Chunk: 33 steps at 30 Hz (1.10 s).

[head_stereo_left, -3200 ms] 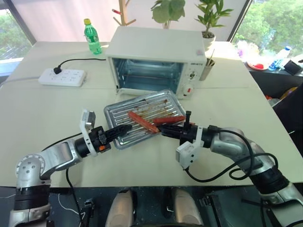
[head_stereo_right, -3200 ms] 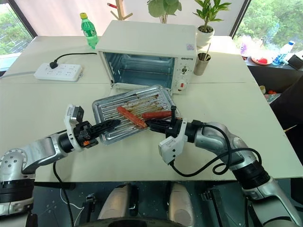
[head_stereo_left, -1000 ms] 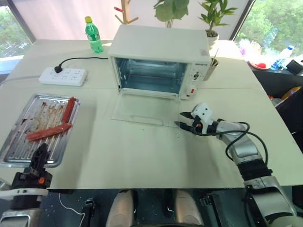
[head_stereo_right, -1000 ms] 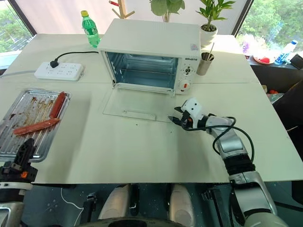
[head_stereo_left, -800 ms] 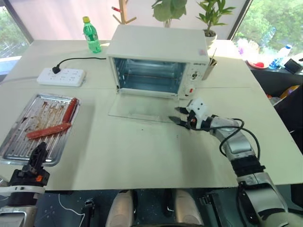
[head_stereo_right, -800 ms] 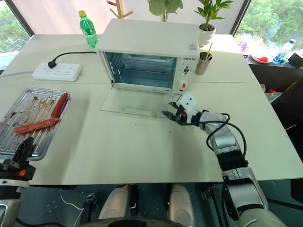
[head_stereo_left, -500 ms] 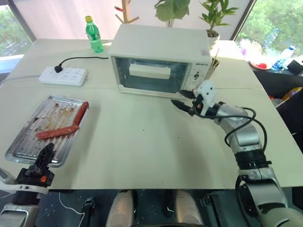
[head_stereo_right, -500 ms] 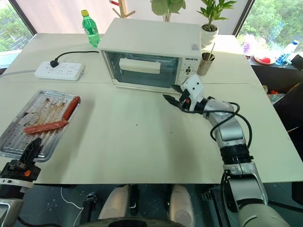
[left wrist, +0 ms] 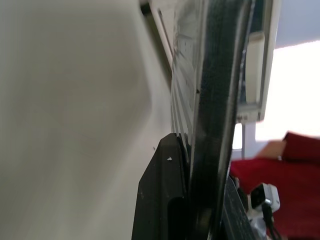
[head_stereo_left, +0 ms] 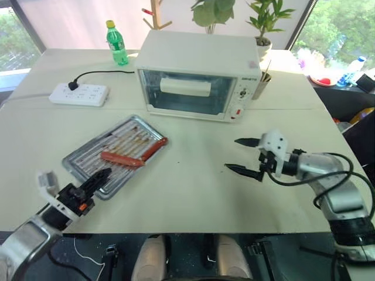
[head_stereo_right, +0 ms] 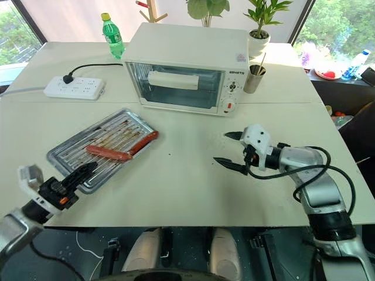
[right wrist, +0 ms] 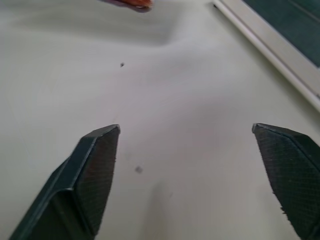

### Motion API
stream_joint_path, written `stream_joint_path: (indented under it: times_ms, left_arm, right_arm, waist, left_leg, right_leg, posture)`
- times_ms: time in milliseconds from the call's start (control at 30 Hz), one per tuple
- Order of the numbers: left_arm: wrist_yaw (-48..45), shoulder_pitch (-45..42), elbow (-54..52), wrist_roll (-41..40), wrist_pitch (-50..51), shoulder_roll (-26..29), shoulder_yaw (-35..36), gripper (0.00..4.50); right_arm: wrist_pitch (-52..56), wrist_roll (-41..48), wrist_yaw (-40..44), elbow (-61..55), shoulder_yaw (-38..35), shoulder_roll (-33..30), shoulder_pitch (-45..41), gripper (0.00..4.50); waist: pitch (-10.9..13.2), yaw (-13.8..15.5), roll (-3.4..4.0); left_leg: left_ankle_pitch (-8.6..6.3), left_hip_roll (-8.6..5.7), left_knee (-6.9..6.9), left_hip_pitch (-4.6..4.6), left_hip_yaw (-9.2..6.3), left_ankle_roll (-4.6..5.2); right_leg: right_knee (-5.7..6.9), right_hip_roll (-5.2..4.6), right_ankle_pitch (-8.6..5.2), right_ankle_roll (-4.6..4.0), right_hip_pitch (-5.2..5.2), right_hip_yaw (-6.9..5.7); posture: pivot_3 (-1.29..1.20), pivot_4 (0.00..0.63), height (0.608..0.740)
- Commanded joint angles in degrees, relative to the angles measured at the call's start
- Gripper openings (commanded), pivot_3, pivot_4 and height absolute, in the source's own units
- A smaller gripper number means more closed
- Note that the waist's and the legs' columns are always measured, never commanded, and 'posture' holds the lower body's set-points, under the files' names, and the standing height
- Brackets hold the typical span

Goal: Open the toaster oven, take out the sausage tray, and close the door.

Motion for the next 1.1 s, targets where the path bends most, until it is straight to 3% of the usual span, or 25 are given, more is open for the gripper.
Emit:
stream_joint_path:
  times_ms: [33, 167, 300, 567, 767, 1067, 1100]
  left_arm:
    - [-4.11, -5.39, 4.18, -1.07, 6.68, 5.16, -4.41, 0.0]
    - [-7.17, -12.83, 10.39, -1.06, 12.53, 9.83, -11.33, 0.0]
    - [-11.38, -22.03, 17.72, 2.7, 17.67, 11.06, -17.99, 0.0]
    - [-24.14, -37.87, 30.58, 20.44, 24.63, 5.64, -27.2, 0.0]
    - [-34.94, -43.01, 34.76, 33.49, 26.04, 2.84, -31.47, 0.0]
    - [-45.09, -46.18, 40.07, 47.98, 23.94, 1.02, -32.65, 0.0]
    - [-45.76, -46.4, 40.49, 49.15, 23.64, 0.94, -32.63, 0.27]
  right_arm:
    - [1.33, 2.2, -0.7, -5.56, -5.19, -2.53, 3.55, 4.39]
    - [4.33, 4.27, -1.98, -9.93, -9.35, -4.07, 7.96, 4.39]
    - [6.7, 5.57, -3.49, -14.06, -13.6, -4.94, 12.82, 4.39]
    - [9.27, 6.35, -7.01, -21.34, -20.32, -4.57, 22.32, 4.39]
    - [9.66, 6.37, -8.3, -25.09, -23.39, -4.07, 28.21, 4.39]
    - [10.58, 7.44, -10.79, -26.04, -23.72, -3.89, 28.61, 4.39]
    - [10.6, 7.49, -11.02, -25.99, -23.58, -3.88, 28.47, 4.46]
  waist:
    - [0.01, -0.02, 0.01]
    - [0.04, -0.1, 0.09]
    - [0.05, 0.17, 0.1]
    - [0.04, 0.01, 0.08]
    - [0.02, 0.02, 0.09]
    - [-0.21, 0.75, 0.45]
    - [-0.22, 0.93, 0.48]
  left_leg:
    - [0.0, -0.01, 0.0, 0.0, 0.01, 0.0]
    - [0.0, -0.01, -0.01, 0.0, 0.08, 0.0]
    - [0.01, -0.03, -0.02, 0.0, 0.06, -0.02]
    - [0.03, -0.18, -0.02, -0.01, 0.1, -0.05]
    - [0.04, -0.17, -0.02, 0.0, 0.09, -0.06]
    - [0.05, -0.14, 0.0, 0.05, 0.04, -0.07]
    - [0.05, -0.13, 0.0, 0.05, 0.04, -0.07]
  right_leg:
    - [0.03, -0.04, 0.0, 0.0, 0.0, 0.0]
    - [0.01, -0.06, 0.01, 0.02, -0.03, 0.03]
    - [0.03, -0.04, 0.01, 0.03, -0.03, 0.01]
    - [0.02, -0.06, 0.11, 0.22, 0.0, 0.01]
    - [0.03, -0.05, 0.12, 0.24, 0.0, 0.01]
    - [0.01, -0.15, 0.06, 0.15, 0.07, 0.01]
    - [0.02, -0.15, 0.06, 0.15, 0.07, 0.01]
  posture:
    - [0.0, 0.15, 0.717]
    - [0.0, 0.15, 0.717]
    - [0.0, 0.15, 0.717]
    - [0.0, 0.15, 0.717]
    - [0.0, 0.15, 0.717]
    - [0.0, 0.15, 0.717]
    - [0.0, 0.15, 0.717]
